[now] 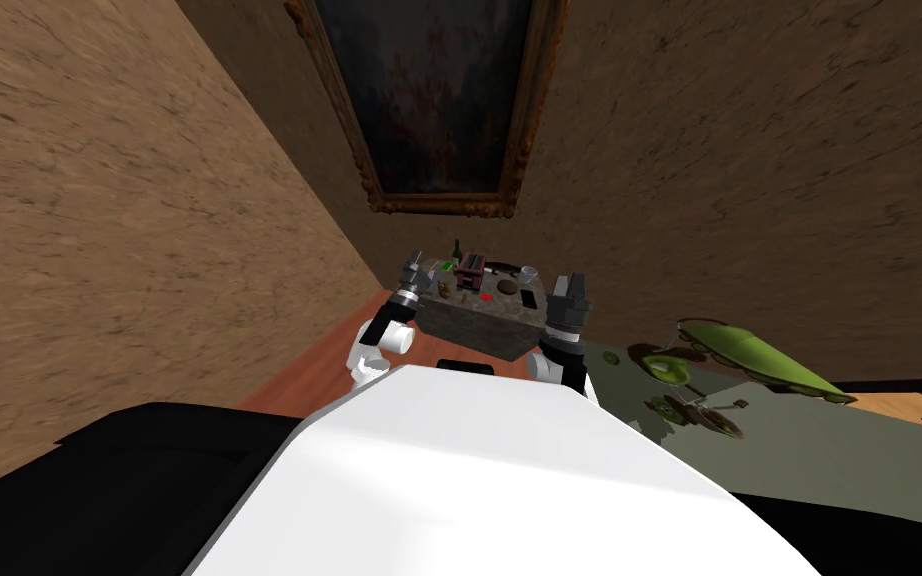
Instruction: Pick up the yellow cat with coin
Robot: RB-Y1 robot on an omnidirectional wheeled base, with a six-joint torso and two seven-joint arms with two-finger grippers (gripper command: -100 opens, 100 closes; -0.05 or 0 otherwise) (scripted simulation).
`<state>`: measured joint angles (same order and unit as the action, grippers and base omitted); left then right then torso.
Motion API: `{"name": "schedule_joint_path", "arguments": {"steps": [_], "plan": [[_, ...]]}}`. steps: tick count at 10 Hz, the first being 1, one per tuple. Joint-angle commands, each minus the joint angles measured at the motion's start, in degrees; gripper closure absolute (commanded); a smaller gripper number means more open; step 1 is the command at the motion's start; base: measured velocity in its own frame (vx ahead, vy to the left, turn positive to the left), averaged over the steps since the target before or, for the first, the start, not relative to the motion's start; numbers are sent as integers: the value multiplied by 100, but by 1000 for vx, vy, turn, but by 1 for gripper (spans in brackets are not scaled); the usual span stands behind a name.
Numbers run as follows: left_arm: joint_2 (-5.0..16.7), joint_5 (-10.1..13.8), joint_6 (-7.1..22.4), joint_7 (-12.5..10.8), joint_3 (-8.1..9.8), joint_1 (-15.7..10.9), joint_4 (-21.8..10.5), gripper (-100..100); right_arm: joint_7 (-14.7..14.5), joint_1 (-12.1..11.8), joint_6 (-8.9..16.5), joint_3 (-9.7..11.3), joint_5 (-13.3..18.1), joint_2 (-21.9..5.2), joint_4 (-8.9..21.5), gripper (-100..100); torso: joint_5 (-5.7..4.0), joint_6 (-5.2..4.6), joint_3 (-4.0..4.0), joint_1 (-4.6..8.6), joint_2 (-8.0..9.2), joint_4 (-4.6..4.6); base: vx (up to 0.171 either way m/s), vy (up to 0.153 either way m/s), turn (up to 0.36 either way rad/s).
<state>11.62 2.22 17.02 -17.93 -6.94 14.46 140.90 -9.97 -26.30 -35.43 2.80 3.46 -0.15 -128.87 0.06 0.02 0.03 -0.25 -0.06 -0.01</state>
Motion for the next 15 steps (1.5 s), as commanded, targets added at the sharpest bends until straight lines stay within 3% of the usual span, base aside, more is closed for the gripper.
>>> {"name": "schedule_joint_path", "arguments": {"steps": [1, 15], "plan": [[23, 4, 286, -52, -26, -23, 45, -100, 0, 0, 0, 0, 0, 0, 0, 0, 0, 0, 0, 0, 0, 0, 2, 73, -84], [175, -44, 2297, -466, -349, -542, 149, -100, 0, -1, 0, 0, 0, 0, 0, 0, -1, 3, 6, 9, -11, -3, 10, 39, -73]]}}
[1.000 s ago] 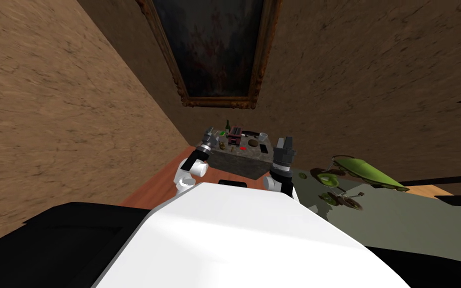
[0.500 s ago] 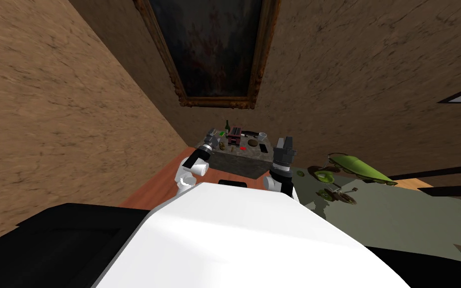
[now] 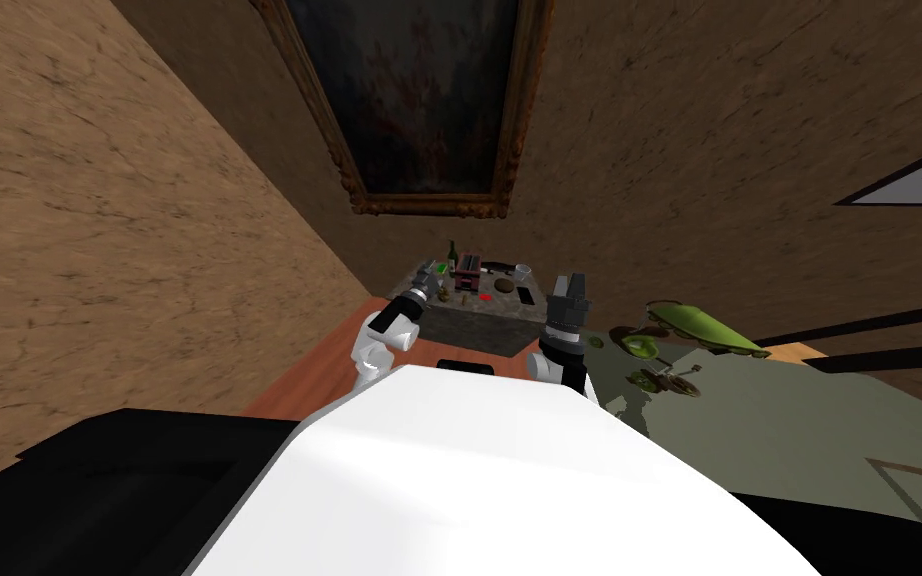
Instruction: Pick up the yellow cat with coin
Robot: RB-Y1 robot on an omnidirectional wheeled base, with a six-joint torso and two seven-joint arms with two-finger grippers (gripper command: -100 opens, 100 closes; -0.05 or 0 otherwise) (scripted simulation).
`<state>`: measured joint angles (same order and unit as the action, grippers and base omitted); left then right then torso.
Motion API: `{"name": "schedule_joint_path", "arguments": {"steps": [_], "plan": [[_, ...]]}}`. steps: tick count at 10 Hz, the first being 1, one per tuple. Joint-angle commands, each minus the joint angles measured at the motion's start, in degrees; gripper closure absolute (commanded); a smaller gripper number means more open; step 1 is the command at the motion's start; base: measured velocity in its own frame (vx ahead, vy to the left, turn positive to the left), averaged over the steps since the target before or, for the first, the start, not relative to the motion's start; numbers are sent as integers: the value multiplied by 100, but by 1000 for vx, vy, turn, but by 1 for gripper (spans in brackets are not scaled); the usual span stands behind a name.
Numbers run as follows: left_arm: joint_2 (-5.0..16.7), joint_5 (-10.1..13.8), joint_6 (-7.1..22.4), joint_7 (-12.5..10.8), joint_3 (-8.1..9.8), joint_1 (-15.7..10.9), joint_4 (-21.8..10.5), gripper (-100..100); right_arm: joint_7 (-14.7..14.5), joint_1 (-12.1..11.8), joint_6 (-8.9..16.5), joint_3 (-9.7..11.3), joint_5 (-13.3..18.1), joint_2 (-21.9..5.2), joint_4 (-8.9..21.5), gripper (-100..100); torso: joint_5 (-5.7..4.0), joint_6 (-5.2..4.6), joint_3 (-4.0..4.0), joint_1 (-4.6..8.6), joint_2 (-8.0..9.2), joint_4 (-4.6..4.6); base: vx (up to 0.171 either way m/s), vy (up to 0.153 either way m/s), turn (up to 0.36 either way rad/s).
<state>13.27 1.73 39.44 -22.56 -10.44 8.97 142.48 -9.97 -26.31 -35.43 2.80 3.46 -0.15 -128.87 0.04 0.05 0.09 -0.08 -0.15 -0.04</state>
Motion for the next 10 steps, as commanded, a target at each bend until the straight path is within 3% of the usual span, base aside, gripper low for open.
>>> {"name": "schedule_joint_path", "arguments": {"steps": [1, 10], "plan": [[59, -2, 286, -87, -61, -90, -4, -100, 0, 0, 0, 0, 0, 0, 0, 0, 0, 0, 0, 0, 0, 0, 29, 32, -114], [325, -21, 1668, -418, -299, -442, -27, -100, 0, 0, 0, 0, 0, 0, 0, 0, -1, 1, 2, 3, -3, -1, 31, 32, -85]]}}
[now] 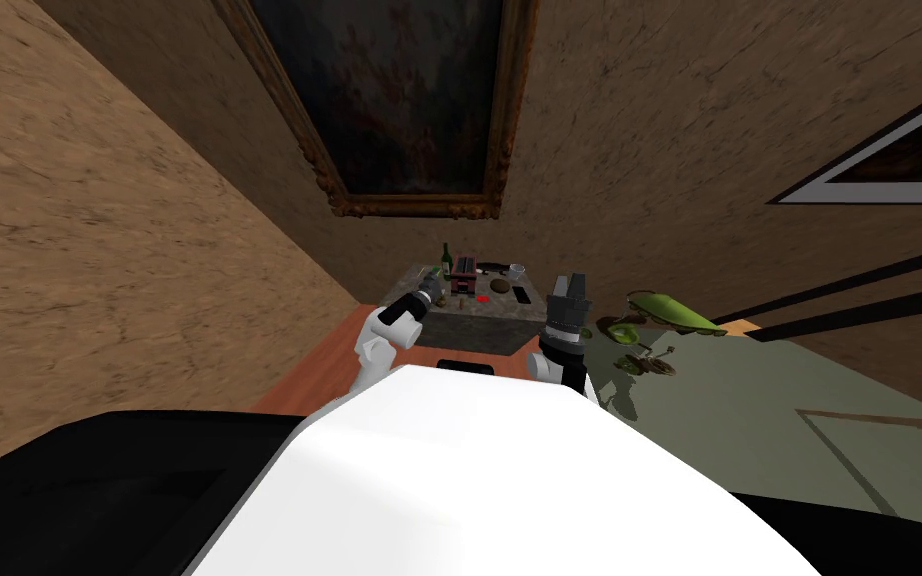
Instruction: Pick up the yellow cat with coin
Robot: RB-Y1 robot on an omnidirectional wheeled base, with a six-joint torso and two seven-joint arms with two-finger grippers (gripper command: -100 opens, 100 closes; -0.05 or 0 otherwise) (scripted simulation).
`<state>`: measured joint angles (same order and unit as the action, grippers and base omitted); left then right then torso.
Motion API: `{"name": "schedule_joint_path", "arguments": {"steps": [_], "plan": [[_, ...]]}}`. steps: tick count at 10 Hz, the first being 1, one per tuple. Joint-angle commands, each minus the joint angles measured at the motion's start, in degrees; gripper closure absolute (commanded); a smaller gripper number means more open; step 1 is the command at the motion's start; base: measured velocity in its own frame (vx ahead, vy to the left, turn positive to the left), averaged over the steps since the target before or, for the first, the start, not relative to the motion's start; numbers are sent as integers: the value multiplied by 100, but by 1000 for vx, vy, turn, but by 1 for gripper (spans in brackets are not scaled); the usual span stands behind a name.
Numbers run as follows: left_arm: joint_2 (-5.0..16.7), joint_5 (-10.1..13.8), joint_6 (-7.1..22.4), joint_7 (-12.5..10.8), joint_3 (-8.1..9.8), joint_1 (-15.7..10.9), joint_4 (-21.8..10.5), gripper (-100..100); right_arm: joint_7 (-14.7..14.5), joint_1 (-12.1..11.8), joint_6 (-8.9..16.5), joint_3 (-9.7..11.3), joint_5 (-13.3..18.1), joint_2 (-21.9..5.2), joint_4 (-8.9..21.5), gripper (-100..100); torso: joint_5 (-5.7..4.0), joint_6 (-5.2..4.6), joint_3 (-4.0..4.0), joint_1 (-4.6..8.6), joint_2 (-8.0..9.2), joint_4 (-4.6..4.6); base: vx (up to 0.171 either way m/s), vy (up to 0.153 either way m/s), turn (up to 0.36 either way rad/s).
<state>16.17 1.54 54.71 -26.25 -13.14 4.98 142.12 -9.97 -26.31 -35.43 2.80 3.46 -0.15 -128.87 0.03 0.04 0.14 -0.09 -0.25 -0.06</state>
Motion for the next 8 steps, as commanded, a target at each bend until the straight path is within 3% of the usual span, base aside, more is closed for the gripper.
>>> {"name": "schedule_joint_path", "arguments": {"steps": [1, 8], "plan": [[35, -2, 286, -49, -29, -42, 9, -100, 0, 0, 0, 0, 0, 0, 0, 0, 0, 0, 0, 0, 0, 0, 46, 33, -63], [368, -7, 1364, -353, -249, -313, -45, -100, 0, 0, 0, 0, 0, 0, 0, 0, 0, 3, -1, 3, 3, 0, 35, 29, -83]]}}
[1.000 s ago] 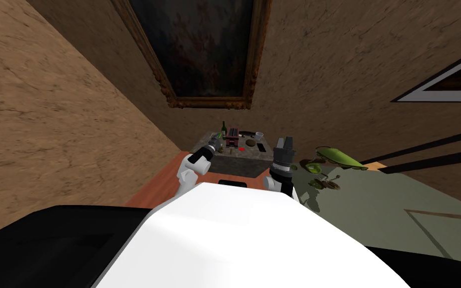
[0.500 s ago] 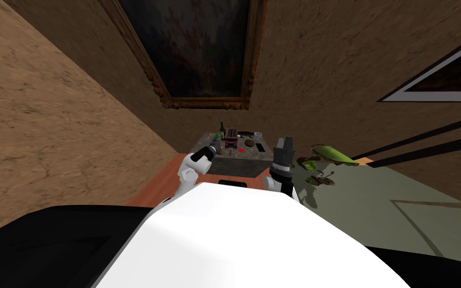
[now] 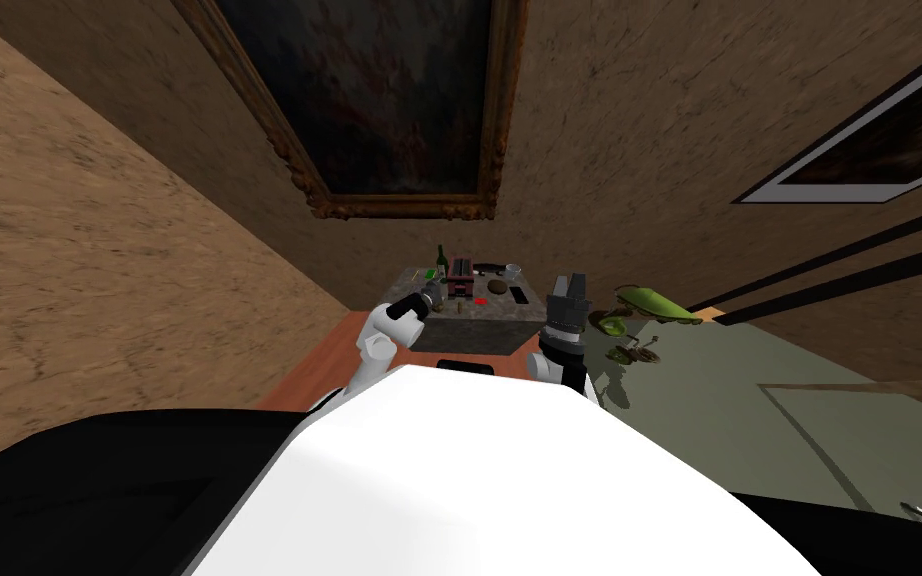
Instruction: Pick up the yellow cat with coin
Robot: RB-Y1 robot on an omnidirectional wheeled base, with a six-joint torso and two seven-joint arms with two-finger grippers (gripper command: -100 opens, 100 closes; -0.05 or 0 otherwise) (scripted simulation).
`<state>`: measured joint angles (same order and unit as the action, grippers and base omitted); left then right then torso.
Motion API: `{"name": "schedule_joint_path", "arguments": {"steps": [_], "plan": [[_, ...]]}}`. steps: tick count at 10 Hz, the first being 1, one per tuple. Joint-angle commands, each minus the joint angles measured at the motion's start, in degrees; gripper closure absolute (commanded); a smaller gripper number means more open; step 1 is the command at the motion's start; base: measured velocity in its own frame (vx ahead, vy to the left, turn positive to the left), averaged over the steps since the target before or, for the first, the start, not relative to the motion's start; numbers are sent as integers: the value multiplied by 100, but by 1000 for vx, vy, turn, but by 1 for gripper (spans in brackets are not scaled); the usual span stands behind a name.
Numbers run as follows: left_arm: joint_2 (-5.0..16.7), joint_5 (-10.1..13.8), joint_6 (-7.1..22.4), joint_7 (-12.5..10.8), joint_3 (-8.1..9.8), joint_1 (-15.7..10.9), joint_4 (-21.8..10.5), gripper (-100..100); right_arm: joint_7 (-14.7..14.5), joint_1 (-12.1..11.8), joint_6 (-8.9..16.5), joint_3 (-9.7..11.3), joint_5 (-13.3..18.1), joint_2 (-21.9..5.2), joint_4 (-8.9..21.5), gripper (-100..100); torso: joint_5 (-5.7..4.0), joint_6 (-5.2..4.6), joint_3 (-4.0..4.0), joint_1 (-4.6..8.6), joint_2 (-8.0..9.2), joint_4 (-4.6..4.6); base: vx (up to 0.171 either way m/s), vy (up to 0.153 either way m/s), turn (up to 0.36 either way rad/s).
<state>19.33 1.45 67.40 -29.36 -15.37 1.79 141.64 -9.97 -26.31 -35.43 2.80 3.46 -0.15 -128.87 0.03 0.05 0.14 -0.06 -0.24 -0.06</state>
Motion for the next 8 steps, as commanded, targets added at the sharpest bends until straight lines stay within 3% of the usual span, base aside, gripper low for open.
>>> {"name": "schedule_joint_path", "arguments": {"steps": [1, 8], "plan": [[52, 3, 253, -42, -25, 6, 3, -100, 0, 0, 0, 0, 0, 0, 0, 0, 0, 0, 0, 0, 0, 0, 30, 32, -45], [376, 13, 1236, -288, -220, -146, -58, -100, 0, 0, 0, 0, 0, 0, 0, 0, 1, 1, -1, -5, 2, 0, 30, 31, -72]]}}
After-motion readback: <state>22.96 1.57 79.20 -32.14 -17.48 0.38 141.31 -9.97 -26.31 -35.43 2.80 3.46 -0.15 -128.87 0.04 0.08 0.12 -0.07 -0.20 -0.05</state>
